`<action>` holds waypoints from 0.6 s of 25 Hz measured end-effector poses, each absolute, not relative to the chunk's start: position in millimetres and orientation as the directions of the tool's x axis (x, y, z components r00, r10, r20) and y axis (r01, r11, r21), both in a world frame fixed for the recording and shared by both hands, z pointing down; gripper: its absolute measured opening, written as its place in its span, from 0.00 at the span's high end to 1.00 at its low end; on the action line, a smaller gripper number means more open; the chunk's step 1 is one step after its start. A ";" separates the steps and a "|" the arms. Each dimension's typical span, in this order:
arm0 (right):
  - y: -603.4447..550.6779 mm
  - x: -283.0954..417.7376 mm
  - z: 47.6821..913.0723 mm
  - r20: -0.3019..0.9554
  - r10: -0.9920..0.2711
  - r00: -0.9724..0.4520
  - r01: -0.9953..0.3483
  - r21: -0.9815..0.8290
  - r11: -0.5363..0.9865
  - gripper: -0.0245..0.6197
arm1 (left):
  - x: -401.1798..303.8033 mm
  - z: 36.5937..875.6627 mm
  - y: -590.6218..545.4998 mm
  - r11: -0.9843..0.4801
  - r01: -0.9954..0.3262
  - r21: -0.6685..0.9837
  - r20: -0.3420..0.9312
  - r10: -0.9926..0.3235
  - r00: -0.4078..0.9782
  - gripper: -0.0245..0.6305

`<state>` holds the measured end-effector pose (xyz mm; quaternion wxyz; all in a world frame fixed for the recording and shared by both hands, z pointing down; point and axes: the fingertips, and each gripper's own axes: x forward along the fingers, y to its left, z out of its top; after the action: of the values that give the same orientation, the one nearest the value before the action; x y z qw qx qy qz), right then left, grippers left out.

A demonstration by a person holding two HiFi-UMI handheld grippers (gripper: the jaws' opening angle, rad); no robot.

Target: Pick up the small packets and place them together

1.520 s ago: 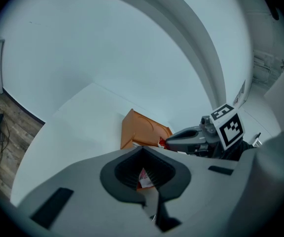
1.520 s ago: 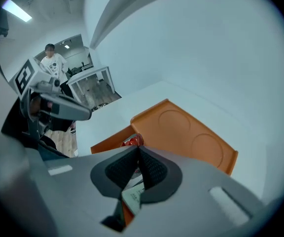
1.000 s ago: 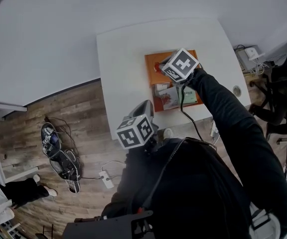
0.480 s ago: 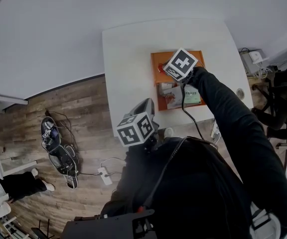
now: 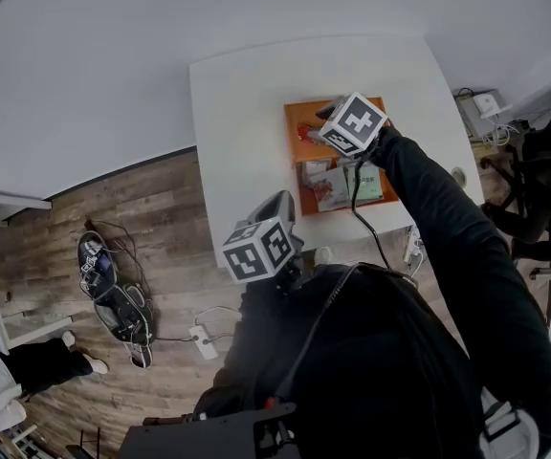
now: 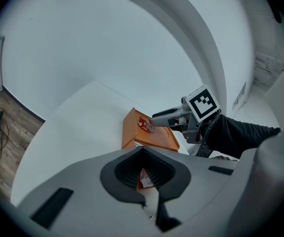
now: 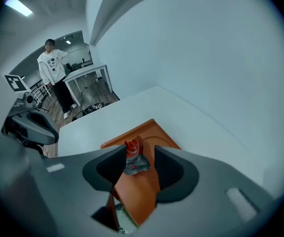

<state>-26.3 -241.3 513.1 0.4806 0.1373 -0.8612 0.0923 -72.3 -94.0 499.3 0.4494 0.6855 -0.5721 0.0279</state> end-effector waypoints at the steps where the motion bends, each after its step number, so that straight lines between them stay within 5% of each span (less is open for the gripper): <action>1: -242.0 -23.2 509.2 0.849 -0.157 -0.505 -0.322 -0.017 0.946 0.73 | -70.3 499.5 -95.0 0.054 -0.811 0.583 0.552 -0.759 0.346 0.96; 15: -175.6 20.7 494.1 0.822 -0.100 -0.560 -0.234 -0.041 0.971 0.73 | -60.2 506.4 -95.1 0.049 -0.815 0.577 0.568 -0.742 0.358 0.96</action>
<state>20.7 -175.6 494.1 0.4593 0.0950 -0.8802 0.0729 -60.2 -95.1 506.4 0.4527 0.6884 -0.5653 0.0406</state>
